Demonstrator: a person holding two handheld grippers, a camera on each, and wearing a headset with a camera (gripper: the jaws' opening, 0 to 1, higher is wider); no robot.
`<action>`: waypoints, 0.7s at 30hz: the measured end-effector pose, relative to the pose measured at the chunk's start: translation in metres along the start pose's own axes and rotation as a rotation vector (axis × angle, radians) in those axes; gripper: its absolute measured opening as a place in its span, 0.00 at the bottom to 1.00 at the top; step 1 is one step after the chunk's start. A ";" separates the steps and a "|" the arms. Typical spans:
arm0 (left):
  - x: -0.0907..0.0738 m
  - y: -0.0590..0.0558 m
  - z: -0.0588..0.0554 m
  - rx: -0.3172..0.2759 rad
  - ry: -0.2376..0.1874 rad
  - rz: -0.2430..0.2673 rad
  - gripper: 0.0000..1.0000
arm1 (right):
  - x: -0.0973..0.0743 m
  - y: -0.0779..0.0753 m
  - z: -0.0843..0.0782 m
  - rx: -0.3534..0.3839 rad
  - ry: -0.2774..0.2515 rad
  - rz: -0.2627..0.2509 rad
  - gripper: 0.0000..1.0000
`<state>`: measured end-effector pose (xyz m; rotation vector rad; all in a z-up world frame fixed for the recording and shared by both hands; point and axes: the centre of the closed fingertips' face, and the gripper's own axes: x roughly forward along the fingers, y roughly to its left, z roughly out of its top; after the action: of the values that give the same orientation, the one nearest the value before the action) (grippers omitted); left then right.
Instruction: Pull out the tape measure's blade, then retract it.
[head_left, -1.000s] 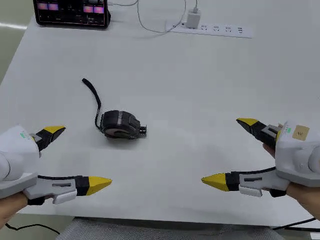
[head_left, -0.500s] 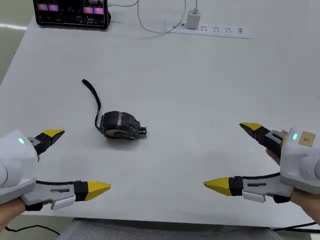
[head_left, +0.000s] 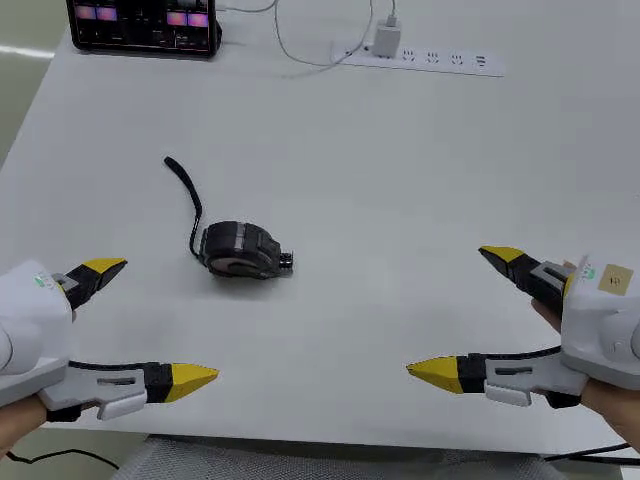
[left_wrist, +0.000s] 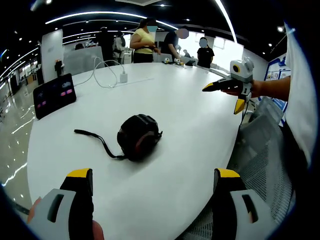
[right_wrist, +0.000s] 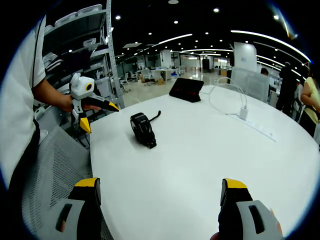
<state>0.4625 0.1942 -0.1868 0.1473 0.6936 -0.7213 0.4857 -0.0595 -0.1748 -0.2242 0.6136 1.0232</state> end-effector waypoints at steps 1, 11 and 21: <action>0.000 0.000 0.000 0.000 0.001 0.000 0.99 | 0.000 0.000 0.000 -0.001 0.001 -0.001 0.99; 0.000 0.000 0.000 0.003 0.005 -0.008 0.99 | 0.000 -0.001 -0.002 0.002 0.004 0.001 0.99; -0.001 0.001 0.000 0.015 0.007 -0.003 0.97 | 0.001 0.003 -0.003 0.005 0.010 0.014 0.99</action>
<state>0.4626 0.1960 -0.1866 0.1627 0.6954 -0.7295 0.4821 -0.0586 -0.1774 -0.2212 0.6275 1.0341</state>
